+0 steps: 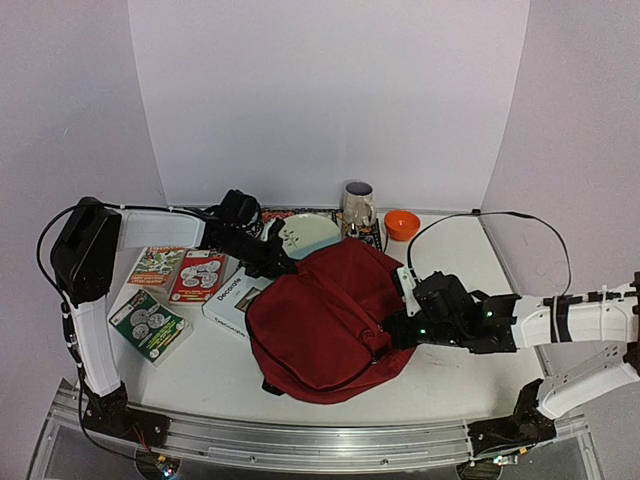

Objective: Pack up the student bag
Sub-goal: Zip the lower front pocket of the student bag, then pick up the student bag from the center of the board.

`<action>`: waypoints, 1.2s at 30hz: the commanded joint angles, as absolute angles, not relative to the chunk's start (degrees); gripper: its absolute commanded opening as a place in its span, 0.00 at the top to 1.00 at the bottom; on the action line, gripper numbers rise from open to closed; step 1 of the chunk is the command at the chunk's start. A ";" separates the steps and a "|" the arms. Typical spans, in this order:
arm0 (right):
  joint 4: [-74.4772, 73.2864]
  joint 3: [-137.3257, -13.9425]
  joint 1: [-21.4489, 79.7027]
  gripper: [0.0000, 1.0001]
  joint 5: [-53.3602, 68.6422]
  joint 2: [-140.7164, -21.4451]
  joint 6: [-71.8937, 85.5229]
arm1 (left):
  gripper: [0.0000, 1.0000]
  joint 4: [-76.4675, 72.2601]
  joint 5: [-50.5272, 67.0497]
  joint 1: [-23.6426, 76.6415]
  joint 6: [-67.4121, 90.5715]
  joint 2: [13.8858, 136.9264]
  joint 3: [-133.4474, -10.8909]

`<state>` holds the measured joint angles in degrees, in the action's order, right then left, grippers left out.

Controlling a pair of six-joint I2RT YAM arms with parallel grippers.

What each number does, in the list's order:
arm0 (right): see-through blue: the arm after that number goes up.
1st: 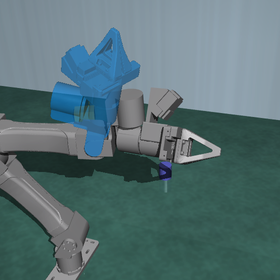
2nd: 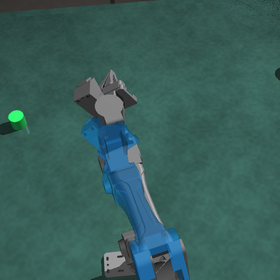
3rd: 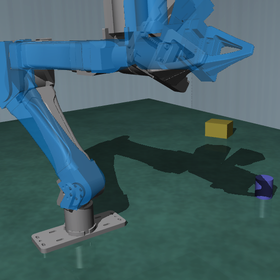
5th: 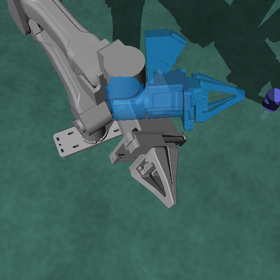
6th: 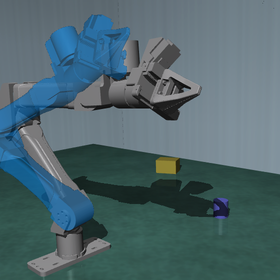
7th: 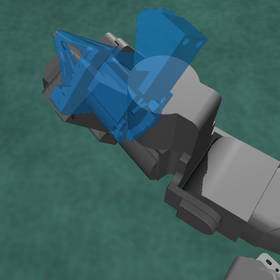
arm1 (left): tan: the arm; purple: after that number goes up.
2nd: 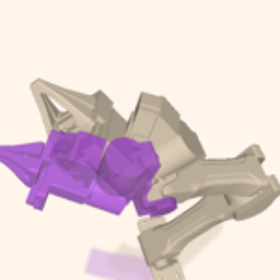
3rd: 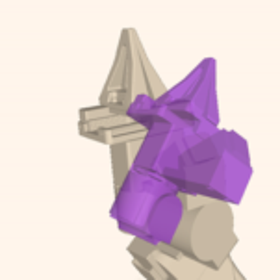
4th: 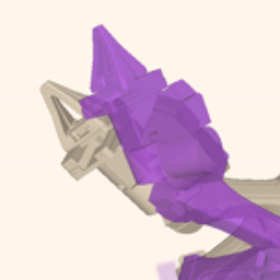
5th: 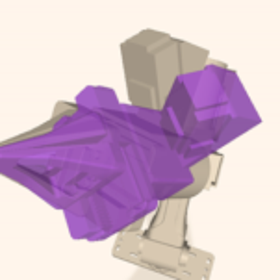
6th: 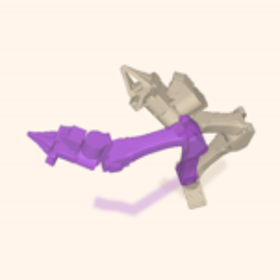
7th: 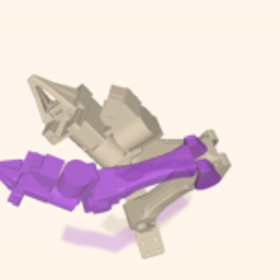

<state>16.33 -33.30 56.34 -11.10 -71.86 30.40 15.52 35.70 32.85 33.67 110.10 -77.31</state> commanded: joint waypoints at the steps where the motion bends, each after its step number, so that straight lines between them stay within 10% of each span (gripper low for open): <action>1: 6.77 -30.56 56.68 1.00 -15.27 -68.29 36.45 | 1.00 11.56 27.24 29.45 35.33 109.08 -77.24; 12: 8.26 -34.84 56.70 0.99 -14.23 -69.12 31.64 | 1.00 11.58 25.91 31.90 30.90 108.96 -76.91; 20: 6.83 -44.05 56.67 0.75 -12.20 -75.19 24.94 | 0.93 11.75 23.56 32.26 24.49 109.32 -78.95; 36: -2.00 -45.40 56.66 0.33 -10.55 -76.87 22.48 | 0.44 13.54 18.21 33.08 19.18 102.85 -78.99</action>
